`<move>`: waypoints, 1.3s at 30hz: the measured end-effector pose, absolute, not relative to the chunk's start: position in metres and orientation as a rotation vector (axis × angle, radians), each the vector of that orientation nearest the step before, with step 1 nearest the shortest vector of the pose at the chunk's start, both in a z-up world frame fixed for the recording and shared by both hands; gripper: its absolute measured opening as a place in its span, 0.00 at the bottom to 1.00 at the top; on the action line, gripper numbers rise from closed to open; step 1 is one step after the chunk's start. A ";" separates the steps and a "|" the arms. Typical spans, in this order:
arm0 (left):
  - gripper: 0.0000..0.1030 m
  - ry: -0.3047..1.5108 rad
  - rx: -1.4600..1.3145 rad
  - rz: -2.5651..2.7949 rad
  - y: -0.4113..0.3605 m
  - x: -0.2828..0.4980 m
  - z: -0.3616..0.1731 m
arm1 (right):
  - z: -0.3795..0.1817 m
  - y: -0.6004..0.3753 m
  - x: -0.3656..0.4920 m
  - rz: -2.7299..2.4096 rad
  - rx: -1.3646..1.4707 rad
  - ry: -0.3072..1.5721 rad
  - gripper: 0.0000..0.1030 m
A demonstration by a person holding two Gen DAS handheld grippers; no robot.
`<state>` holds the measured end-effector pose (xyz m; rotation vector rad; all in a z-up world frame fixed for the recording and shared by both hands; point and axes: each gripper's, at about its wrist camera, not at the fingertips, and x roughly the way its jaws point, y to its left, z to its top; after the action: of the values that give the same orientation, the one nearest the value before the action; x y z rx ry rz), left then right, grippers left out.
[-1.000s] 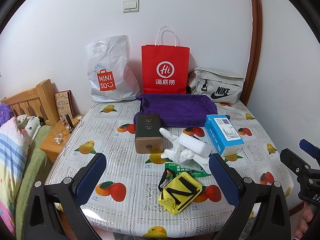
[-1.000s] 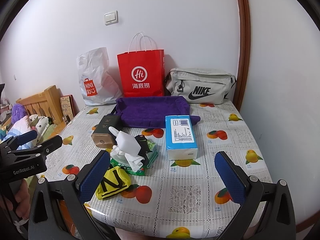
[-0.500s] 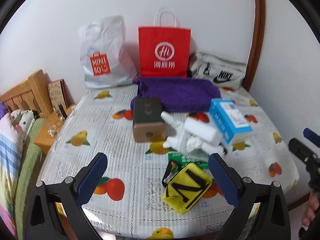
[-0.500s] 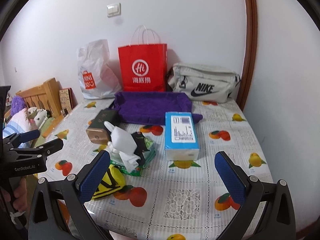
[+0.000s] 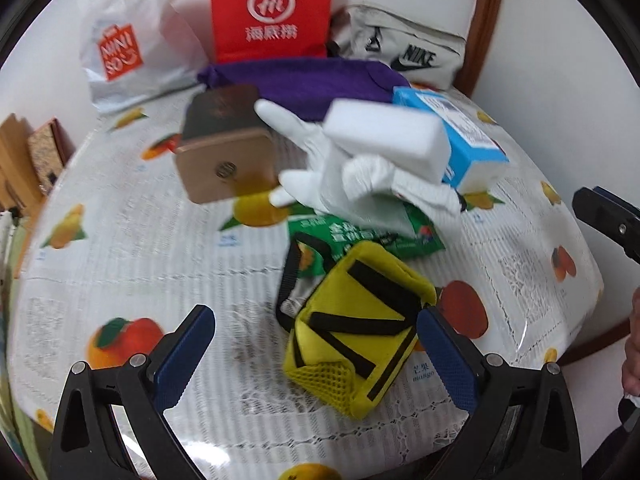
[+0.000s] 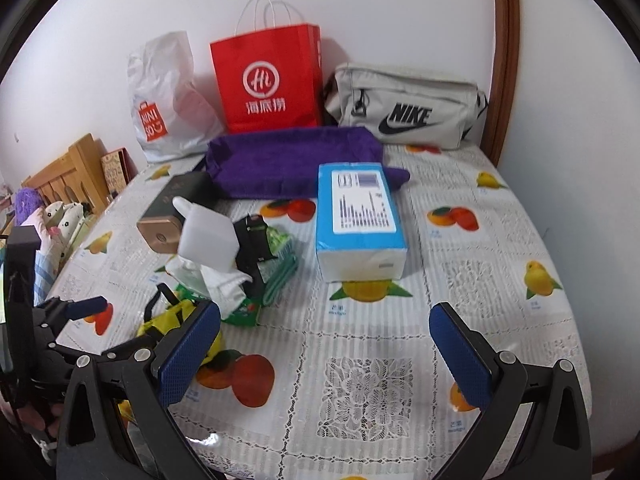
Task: Organize soft objects
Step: 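Grasp the yellow strapped pouch with the left gripper while the right gripper grasps the white block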
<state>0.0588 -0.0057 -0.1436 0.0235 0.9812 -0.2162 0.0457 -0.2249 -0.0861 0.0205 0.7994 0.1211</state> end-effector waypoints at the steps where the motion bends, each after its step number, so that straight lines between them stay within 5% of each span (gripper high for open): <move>1: 0.99 0.988 0.026 -0.226 -0.007 0.060 -0.148 | -0.089 -0.225 0.047 0.123 0.020 0.805 1.00; 16: 0.99 0.999 0.159 -0.306 -0.035 0.065 -0.185 | -0.118 -0.225 0.066 0.125 -0.007 0.869 1.00; 20: 0.70 0.953 0.169 -0.304 -0.033 0.064 -0.179 | -0.121 -0.225 0.070 0.134 0.012 0.876 1.00; 23: 0.63 0.963 0.145 -0.299 -0.022 0.065 -0.175 | -0.122 -0.219 0.072 0.184 0.014 0.870 1.00; 39: 0.62 0.968 -0.048 -0.022 0.077 0.078 -0.172 | -0.101 -0.153 0.133 0.450 0.111 0.845 0.96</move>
<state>0.0784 0.0768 -0.1720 -0.0481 0.9675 -0.0218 0.1326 -0.1534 -0.1010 0.1108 0.8447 0.4500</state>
